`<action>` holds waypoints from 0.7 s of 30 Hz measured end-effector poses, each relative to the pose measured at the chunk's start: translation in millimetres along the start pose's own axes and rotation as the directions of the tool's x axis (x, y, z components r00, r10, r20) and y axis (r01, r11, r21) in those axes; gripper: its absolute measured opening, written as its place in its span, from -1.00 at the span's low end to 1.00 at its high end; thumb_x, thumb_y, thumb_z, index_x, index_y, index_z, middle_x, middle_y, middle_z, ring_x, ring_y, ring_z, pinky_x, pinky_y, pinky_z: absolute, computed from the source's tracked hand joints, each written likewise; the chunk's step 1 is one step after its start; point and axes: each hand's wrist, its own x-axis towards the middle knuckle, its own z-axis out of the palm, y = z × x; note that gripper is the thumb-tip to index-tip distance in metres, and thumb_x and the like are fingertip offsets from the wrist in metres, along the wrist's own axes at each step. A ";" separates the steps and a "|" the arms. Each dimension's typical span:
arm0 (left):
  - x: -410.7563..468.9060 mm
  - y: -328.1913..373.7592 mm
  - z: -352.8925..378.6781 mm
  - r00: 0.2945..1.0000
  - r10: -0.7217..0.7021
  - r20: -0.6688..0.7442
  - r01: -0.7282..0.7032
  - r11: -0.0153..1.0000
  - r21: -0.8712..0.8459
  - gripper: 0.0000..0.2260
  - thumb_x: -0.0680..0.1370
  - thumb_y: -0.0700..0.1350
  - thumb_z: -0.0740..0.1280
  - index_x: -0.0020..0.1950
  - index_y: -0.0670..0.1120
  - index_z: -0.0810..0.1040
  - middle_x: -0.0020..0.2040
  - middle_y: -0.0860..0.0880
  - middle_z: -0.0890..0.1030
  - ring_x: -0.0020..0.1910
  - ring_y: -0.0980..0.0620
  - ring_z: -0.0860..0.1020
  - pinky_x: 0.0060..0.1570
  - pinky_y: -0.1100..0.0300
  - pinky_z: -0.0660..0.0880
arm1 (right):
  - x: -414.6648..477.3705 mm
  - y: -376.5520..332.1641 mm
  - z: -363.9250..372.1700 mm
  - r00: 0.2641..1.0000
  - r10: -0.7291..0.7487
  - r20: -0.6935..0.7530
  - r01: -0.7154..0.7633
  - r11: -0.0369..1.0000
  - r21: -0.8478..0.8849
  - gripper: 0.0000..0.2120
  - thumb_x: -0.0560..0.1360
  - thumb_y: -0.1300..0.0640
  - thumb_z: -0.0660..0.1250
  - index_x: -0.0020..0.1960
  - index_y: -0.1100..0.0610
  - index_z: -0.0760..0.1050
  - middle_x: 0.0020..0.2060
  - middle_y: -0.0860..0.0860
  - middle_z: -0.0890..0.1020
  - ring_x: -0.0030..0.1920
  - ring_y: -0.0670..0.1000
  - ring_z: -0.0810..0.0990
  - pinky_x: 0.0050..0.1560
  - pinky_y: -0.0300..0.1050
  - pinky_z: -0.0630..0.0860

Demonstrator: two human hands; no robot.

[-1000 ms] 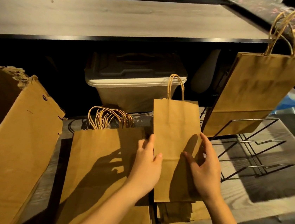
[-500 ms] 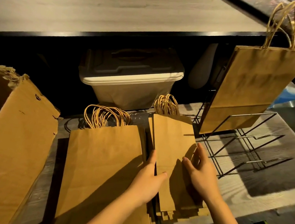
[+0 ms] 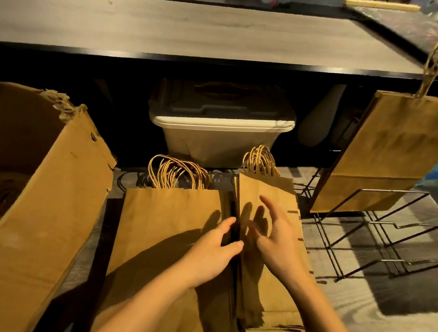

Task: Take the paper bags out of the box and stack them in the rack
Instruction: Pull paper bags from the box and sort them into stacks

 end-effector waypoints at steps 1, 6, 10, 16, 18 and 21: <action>-3.0 3.0 -9.3 1.000 0.008 -0.029 -0.007 0.998 0.060 -0.50 0.61 -0.04 0.20 0.52 0.10 0.11 0.49 0.02 0.23 0.44 0.02 0.25 0.35 0.16 0.23 | 3.6 -12.3 2.8 0.998 -0.053 0.029 0.053 0.999 -0.005 -0.44 0.52 0.15 0.34 0.47 0.03 0.23 0.41 -0.03 0.37 0.41 -0.05 0.29 0.33 -0.27 0.21; -29.9 37.1 -70.0 0.983 0.088 -0.162 -0.015 0.913 0.407 -0.57 0.63 -0.04 0.15 0.50 -0.01 0.20 0.41 -0.02 0.38 0.12 0.09 0.50 -0.01 0.38 0.37 | 26.8 -82.9 13.4 0.938 -0.321 0.132 0.329 0.943 -0.048 -0.55 0.56 0.08 0.27 0.43 0.03 0.30 0.35 -0.05 0.45 0.34 -0.09 0.38 0.19 -0.35 0.26; -58.2 65.3 -132.1 0.945 0.184 -0.269 0.005 0.817 0.576 -0.81 0.61 -0.10 0.15 0.15 -0.13 0.46 0.11 -0.16 0.55 0.03 -0.12 0.52 -0.12 0.16 0.38 | 41.7 -152.4 17.6 0.816 -0.555 0.160 0.564 0.825 -0.017 -0.61 0.55 0.14 0.29 0.37 0.08 0.41 0.25 -0.02 0.56 0.26 -0.05 0.49 0.18 -0.33 0.33; -133.0 81.5 -222.8 0.877 0.264 -0.401 0.109 0.704 0.702 -0.71 0.64 -0.06 0.11 0.30 -0.10 0.46 0.08 -0.04 0.55 -0.01 0.00 0.52 -0.08 0.22 0.40 | 45.5 -258.9 42.8 0.576 -0.786 0.225 0.801 0.597 0.036 -0.67 0.54 0.17 0.30 0.29 0.13 0.47 0.12 0.03 0.62 0.14 -0.02 0.57 0.14 -0.08 0.52; -163.8 66.3 -253.7 0.850 0.247 -0.465 0.160 0.720 0.675 -0.70 0.64 -0.05 0.12 0.33 -0.07 0.45 0.05 0.00 0.54 -0.06 0.05 0.52 -0.11 0.23 0.43 | 42.4 -294.5 65.7 0.492 -0.832 0.258 0.859 0.512 0.013 -0.68 0.54 0.14 0.30 0.28 0.13 0.47 0.10 0.03 0.62 0.10 -0.02 0.58 0.10 -0.05 0.54; -195.5 41.1 -287.1 0.811 0.217 -0.543 0.228 0.737 0.636 -0.71 0.63 -0.06 0.13 0.33 -0.03 0.46 0.15 -0.04 0.56 0.04 0.01 0.53 0.06 0.13 0.46 | 38.5 -333.1 98.3 0.437 -0.820 0.368 0.894 0.442 -0.077 -0.63 0.54 0.06 0.29 0.33 0.09 0.43 0.16 0.02 0.60 0.15 -0.01 0.56 0.14 -0.05 0.52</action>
